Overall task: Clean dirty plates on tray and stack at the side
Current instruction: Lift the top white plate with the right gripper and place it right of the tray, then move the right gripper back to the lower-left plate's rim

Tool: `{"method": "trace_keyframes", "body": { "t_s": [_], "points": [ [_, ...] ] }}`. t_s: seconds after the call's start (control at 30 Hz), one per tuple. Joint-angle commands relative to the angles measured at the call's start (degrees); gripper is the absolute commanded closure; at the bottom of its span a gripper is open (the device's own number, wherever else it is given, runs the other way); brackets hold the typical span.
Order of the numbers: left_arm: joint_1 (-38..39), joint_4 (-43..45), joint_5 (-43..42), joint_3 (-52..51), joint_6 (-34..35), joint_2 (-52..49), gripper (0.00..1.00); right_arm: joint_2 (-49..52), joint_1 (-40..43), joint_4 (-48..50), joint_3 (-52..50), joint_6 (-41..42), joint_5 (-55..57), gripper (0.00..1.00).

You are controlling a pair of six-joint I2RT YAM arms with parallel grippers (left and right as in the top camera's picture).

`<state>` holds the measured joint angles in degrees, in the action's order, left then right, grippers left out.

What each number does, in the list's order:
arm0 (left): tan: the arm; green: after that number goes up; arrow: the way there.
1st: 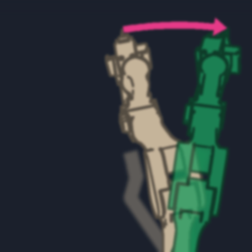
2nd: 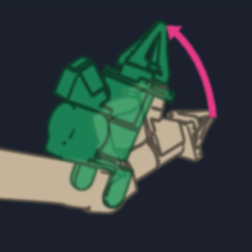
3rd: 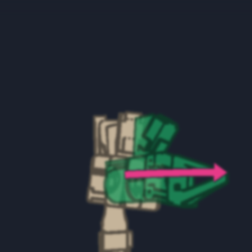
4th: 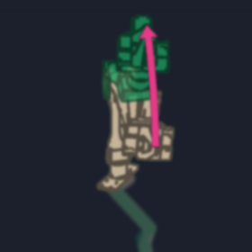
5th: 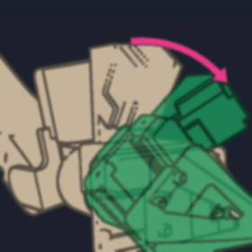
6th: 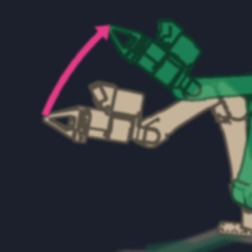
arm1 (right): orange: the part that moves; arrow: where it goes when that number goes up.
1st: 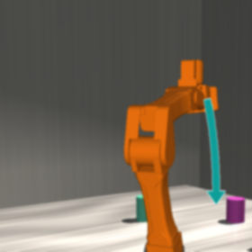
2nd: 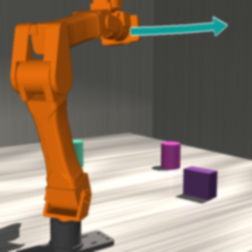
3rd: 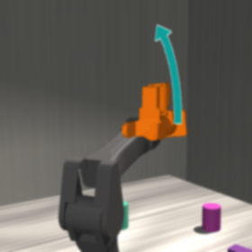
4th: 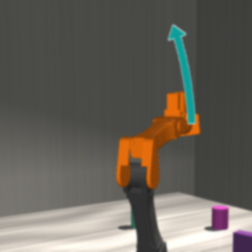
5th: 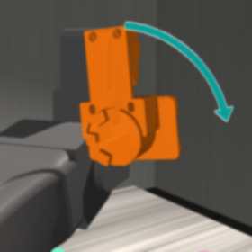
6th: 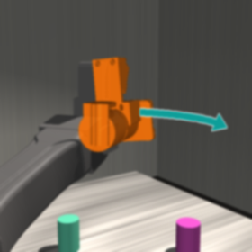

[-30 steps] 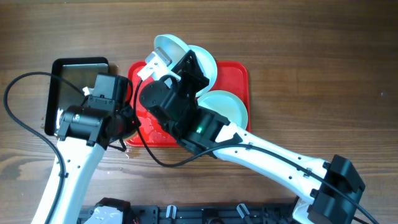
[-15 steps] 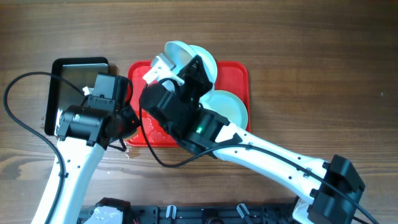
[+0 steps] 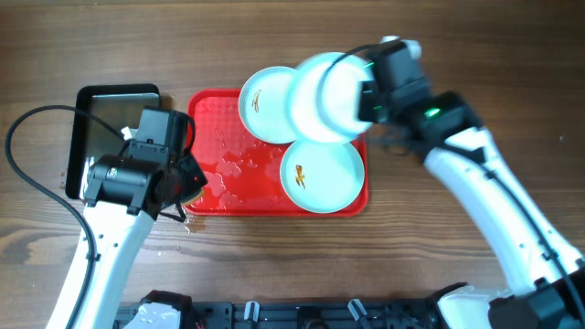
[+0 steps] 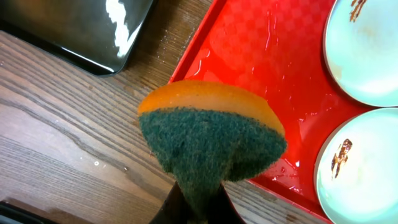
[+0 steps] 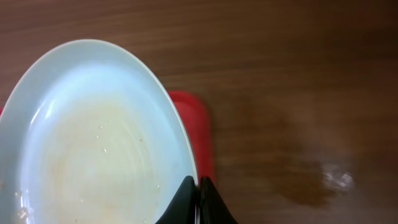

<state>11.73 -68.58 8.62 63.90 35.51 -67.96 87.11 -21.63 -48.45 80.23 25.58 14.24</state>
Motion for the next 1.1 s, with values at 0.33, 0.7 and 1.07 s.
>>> {"method": "trace_keyframes", "body": {
  "t_s": [0.33,0.7,1.07],
  "points": [
    [-0.22,0.44,-0.24,0.61,0.76,0.46,0.96,10.45,32.59,1.42,-6.05,-4.57,-4.85,0.81],
    [-0.22,0.87,-0.24,0.61,0.76,0.46,0.96,1.86,26.45,-0.52,3.43,-11.08,-46.14,0.0],
    [-0.22,0.85,-0.26,0.61,-1.2,0.46,0.96,36.09,3.72,-1.36,26.95,-6.38,-32.81,0.2]
  ]
}}
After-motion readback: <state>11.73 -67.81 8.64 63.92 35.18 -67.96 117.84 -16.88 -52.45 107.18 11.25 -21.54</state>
